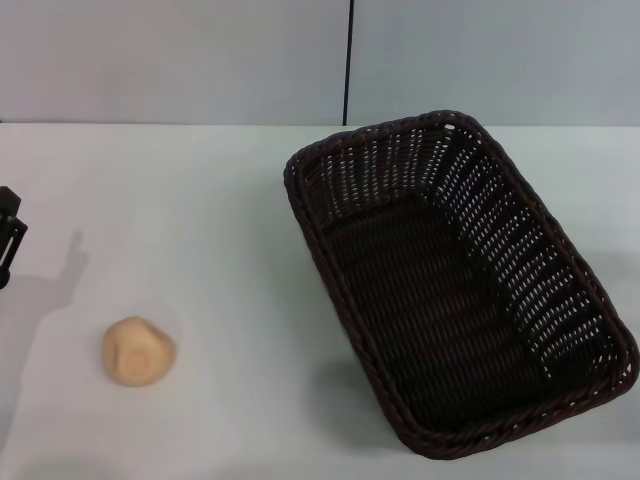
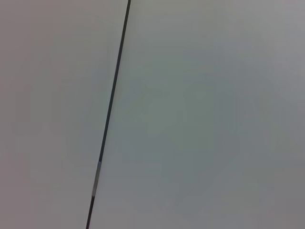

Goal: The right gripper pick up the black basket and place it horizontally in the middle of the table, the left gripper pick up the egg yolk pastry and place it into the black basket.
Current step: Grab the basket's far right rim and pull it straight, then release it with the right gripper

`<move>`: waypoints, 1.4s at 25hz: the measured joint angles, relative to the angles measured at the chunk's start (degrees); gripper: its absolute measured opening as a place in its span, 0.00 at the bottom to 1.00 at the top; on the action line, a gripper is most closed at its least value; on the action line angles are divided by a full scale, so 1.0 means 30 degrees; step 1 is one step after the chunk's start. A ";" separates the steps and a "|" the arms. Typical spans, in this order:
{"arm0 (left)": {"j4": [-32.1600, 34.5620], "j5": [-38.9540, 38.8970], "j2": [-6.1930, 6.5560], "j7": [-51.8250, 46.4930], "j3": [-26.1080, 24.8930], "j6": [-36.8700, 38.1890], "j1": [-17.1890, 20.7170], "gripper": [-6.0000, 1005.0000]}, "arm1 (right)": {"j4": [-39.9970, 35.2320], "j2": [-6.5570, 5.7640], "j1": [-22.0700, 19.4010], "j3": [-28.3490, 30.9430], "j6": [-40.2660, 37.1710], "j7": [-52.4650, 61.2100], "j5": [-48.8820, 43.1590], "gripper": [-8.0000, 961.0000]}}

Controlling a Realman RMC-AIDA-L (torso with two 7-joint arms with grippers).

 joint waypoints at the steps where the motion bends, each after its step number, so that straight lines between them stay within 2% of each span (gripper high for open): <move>1: 0.0000 0.0000 0.0000 0.0000 0.0000 0.0000 0.0000 0.81 | 0.0000 0.0000 0.0000 0.0000 0.0000 0.0000 0.0000 0.66; 4: -0.0005 0.0005 0.0014 -0.0067 0.0214 0.0024 0.0000 0.81 | -0.0287 -0.0077 -0.0027 -0.0040 0.0129 0.0947 -0.0127 0.66; 5: 0.0072 0.0004 0.0027 -0.0361 0.0274 0.0020 -0.0007 0.81 | -0.1344 -0.0141 -0.0222 -0.0195 0.0500 0.2623 -0.0912 0.66; 6: 0.0072 0.0004 0.0027 -0.0361 0.0274 0.0020 -0.0007 0.81 | -0.1344 -0.0141 -0.0222 -0.0195 0.0500 0.2623 -0.0912 0.66; 7: 0.0138 0.0004 0.0028 -0.0520 0.0275 0.0005 -0.0021 0.81 | -0.3465 -0.0191 -0.0449 -0.0521 0.1237 0.5148 -0.2604 0.66; 8: 0.0170 0.0003 0.0029 -0.0604 0.0276 -0.0005 -0.0030 0.81 | -0.3465 -0.0191 -0.0449 -0.0521 0.1237 0.5148 -0.2604 0.66; 9: 0.0203 0.0002 0.0029 -0.0703 0.0280 -0.0022 -0.0049 0.81 | -0.4819 -0.0217 -0.0547 -0.0679 0.1751 0.6914 -0.3779 0.66; 10: 0.0218 0.0000 0.0028 -0.0719 0.0279 -0.0026 -0.0059 0.81 | -0.8234 -0.0226 -0.0633 -0.0803 0.2831 1.1123 -0.6456 0.66; 11: 0.0218 0.0000 0.0028 -0.0719 0.0279 -0.0026 -0.0059 0.81 | -0.8234 -0.0226 -0.0633 -0.0803 0.2831 1.1123 -0.6456 0.66; 12: 0.0224 -0.0002 0.0030 -0.0721 0.0279 -0.0020 -0.0059 0.81 | -1.1517 -0.0252 -0.0496 -0.0821 0.3477 1.5486 -0.9247 0.66; 13: 0.0208 -0.0004 0.0031 -0.0723 0.0281 0.0021 -0.0047 0.81 | -1.3063 -0.0321 -0.0327 -0.0865 0.3647 1.7585 -1.0731 0.66; 15: 0.0189 -0.0005 0.0033 -0.0726 0.0281 0.0050 -0.0024 0.81 | -1.6358 -0.0596 0.0318 -0.1150 0.3722 2.2708 -1.4602 0.66; 17: 0.0195 -0.0008 0.0032 -0.0728 0.0280 0.0008 -0.0008 0.81 | -1.9119 -0.1041 0.1267 -0.1503 0.3450 2.7438 -1.8284 0.66; 18: 0.0195 -0.0008 0.0032 -0.0728 0.0280 0.0008 -0.0008 0.81 | -1.9119 -0.1041 0.1267 -0.1503 0.3450 2.7438 -1.8284 0.66; 19: 0.0197 -0.0006 0.0032 -0.0730 0.0284 -0.0006 0.0011 0.81 | -2.0369 -0.1326 0.1863 -0.1701 0.3194 2.9722 -2.0203 0.66; 20: 0.0176 -0.0007 0.0028 -0.0732 0.0313 0.0022 0.0107 0.81 | -2.1935 -0.1866 0.3129 -0.1920 0.2151 3.3280 -2.3473 0.66; 21: 0.0176 -0.0007 0.0028 -0.0732 0.0313 0.0022 0.0107 0.81 | -2.1935 -0.1866 0.3129 -0.1920 0.2151 3.3280 -2.3473 0.66; 22: 0.0159 -0.0007 0.0027 -0.0732 0.0326 0.0044 0.0145 0.81 | -2.2755 -0.2447 0.4612 -0.1977 0.0437 3.5750 -2.6287 0.66; 23: 0.0151 -0.0005 0.0026 -0.0733 0.0353 0.0098 0.0214 0.81 | -2.2755 -0.2447 0.4612 -0.1977 0.0437 3.5750 -2.6287 0.66; 25: 0.0205 -0.0006 0.0025 -0.0733 0.0446 0.0112 0.0309 0.81 | -2.3001 -0.3094 0.6601 -0.1922 -0.1880 3.7861 -2.9007 0.66; 26: 0.0205 -0.0006 0.0025 -0.0733 0.0446 0.0112 0.0309 0.81 | -2.3001 -0.3094 0.6601 -0.1922 -0.1880 3.7861 -2.9007 0.66; 30: 0.0228 -0.0005 -0.0002 -0.0733 0.0513 0.0063 0.0553 0.81 | -2.2612 -0.3560 0.8812 -0.2804 -0.3747 4.0375 -3.0925 0.66; 32: 0.0232 -0.0005 -0.0004 -0.0733 0.0516 0.0063 0.0663 0.81 | -2.2378 -0.3593 0.9113 -0.3250 -0.3870 4.0772 -3.1256 0.66; 35: 0.0218 -0.0005 -0.0003 -0.0733 0.0516 0.0148 0.0780 0.81 | -2.0952 -0.3522 0.9850 -0.5122 -0.3240 4.1769 -3.2076 0.66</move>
